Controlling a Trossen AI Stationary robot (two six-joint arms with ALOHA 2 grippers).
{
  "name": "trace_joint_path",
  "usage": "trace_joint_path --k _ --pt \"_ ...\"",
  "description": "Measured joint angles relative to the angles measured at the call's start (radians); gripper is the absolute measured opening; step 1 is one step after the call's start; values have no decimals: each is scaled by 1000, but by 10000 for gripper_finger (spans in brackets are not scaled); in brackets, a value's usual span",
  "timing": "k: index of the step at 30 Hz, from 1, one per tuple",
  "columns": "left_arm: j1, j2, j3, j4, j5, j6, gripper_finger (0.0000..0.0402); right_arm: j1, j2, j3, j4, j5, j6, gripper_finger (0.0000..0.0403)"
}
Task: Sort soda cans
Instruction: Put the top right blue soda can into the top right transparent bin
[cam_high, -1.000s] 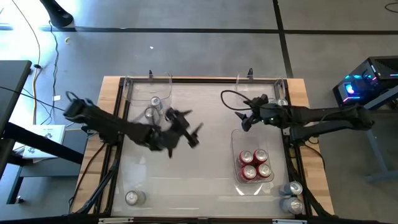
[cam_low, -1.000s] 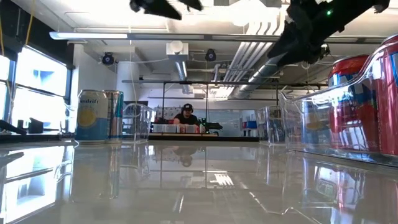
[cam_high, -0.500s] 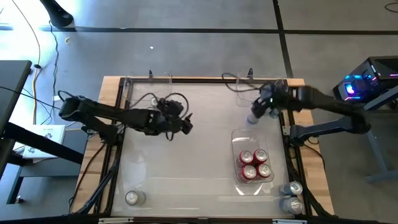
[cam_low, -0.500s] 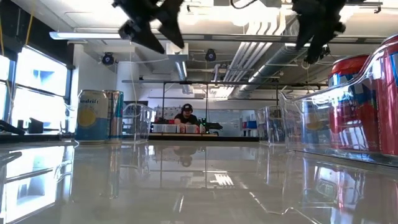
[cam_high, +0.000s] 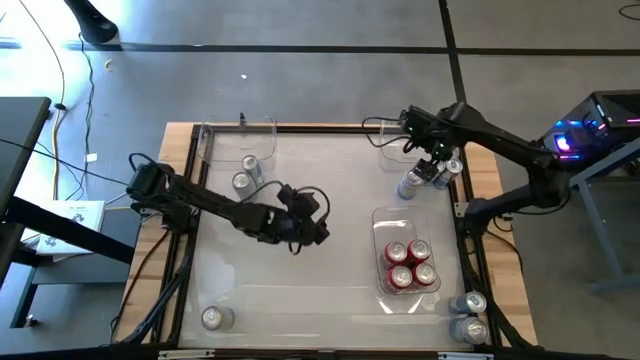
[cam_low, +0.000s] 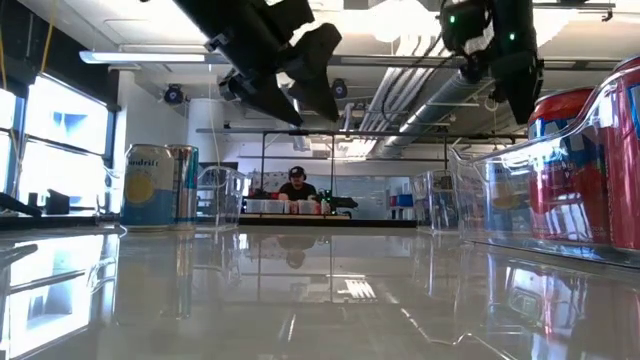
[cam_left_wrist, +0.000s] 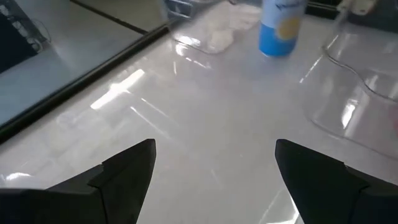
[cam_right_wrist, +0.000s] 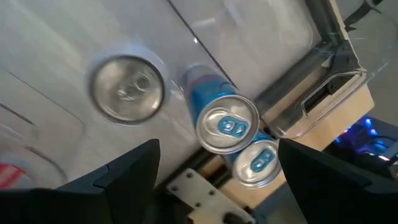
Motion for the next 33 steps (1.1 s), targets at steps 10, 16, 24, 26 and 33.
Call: trace_joint_path --k 10,16,24,26,33 --pt "-61 20 0 5 -62 0 323 -46 5 -134 94 7 -123 322" --pt "-66 20 0 4 -65 0 323 -52 5 -189 165 -2 -138 316" --pt "-66 20 0 4 -65 0 323 -57 4 -203 176 -28 -164 261" --pt "-66 20 0 4 -65 0 323 -67 4 -203 182 -31 -167 250" --pt "-66 20 0 4 -64 0 323 -68 4 -191 185 -35 -148 244"
